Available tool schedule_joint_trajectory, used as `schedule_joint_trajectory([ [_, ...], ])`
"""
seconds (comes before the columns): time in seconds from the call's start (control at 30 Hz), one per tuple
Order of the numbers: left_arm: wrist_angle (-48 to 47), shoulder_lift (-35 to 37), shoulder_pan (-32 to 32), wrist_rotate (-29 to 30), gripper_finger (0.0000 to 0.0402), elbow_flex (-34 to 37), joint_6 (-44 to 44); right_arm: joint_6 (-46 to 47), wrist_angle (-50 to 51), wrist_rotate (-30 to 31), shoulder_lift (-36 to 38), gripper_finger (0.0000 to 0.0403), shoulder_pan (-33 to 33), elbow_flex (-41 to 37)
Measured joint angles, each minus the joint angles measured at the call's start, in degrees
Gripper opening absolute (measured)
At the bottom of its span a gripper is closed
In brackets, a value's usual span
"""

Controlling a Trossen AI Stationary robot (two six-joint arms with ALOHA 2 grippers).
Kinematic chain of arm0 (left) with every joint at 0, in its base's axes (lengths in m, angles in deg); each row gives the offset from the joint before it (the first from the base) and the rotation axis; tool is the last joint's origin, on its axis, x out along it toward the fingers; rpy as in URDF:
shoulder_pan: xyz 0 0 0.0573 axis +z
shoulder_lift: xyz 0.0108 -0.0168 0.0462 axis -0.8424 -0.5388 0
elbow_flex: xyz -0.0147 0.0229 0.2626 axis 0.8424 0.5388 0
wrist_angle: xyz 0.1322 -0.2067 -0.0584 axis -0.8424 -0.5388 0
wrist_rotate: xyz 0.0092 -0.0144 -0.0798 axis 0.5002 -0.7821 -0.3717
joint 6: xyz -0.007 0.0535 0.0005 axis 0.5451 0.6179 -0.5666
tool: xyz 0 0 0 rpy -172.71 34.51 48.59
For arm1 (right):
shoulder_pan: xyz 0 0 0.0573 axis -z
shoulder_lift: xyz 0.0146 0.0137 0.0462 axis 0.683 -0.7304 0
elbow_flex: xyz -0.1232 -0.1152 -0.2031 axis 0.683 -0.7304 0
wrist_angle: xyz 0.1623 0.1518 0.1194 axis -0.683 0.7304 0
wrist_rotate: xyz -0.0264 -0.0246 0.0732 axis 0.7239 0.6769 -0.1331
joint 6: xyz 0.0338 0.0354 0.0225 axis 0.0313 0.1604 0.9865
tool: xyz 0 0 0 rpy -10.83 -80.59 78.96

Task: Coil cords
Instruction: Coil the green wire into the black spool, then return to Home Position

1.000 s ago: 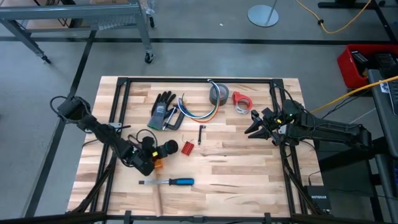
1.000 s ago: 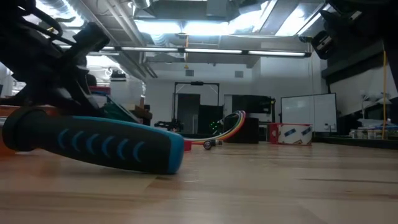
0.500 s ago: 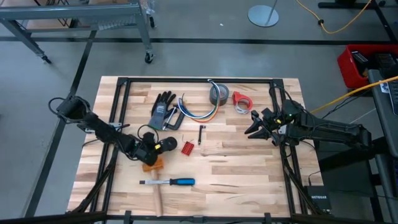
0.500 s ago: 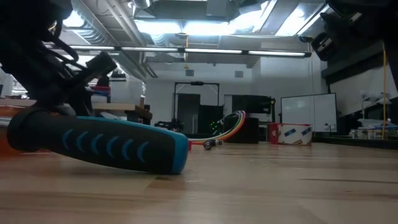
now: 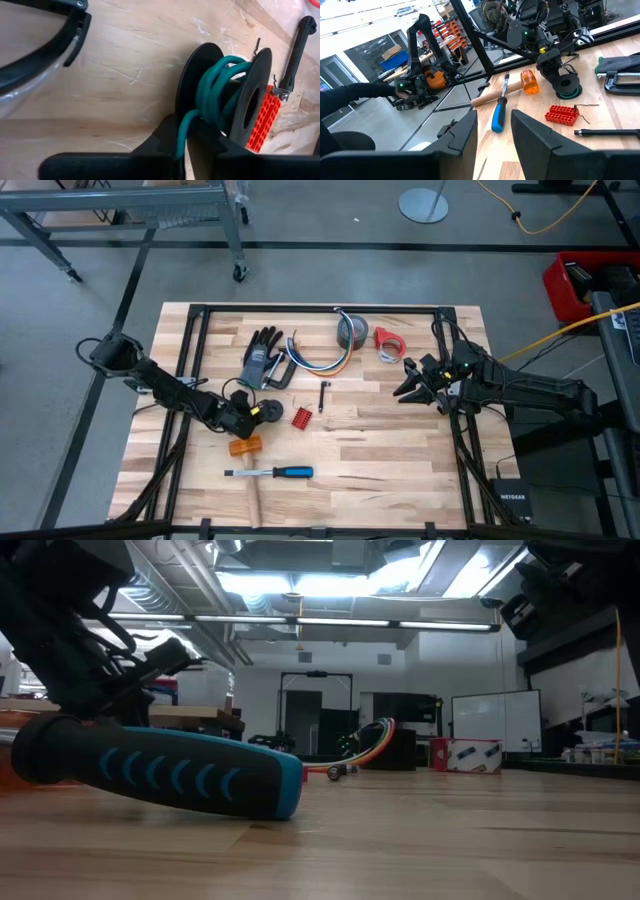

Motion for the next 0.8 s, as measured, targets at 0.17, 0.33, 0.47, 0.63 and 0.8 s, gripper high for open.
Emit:
schedule_joint_trajectory([
  [0.17, -0.1, 0.0, 0.0, -1.5, 0.007, 0.0, 0.1, 0.0, 0.0, 0.0, 0.0, 0.0122, 0.0, 0.0],
  [0.33, 0.4, 0.0, -0.2, -1.8, 0.0103, 0.0, 0.3, 0.0, 0.0, 0.0, 0.0, 0.0122, 0.0, 0.0],
  [0.47, 0.4, 0.4, -0.2, -2.3, 0.0103, 0.0, 0.3, 0.0, 0.0, 0.0, 0.0, 0.0122, 0.0, 0.0],
  [0.63, -0.4, 3.2, -0.6, -4.0, 0.0091, 0.3, 1.2, 0.0, 0.0, 0.0, 0.0, 0.0122, 0.0, 0.0],
  [0.8, -3.9, 6.9, -1.8, -6.2, 0.0082, 0.4, 0.4, 0.0, 0.0, 0.0, 0.0, 0.0122, 0.0, 0.0],
])
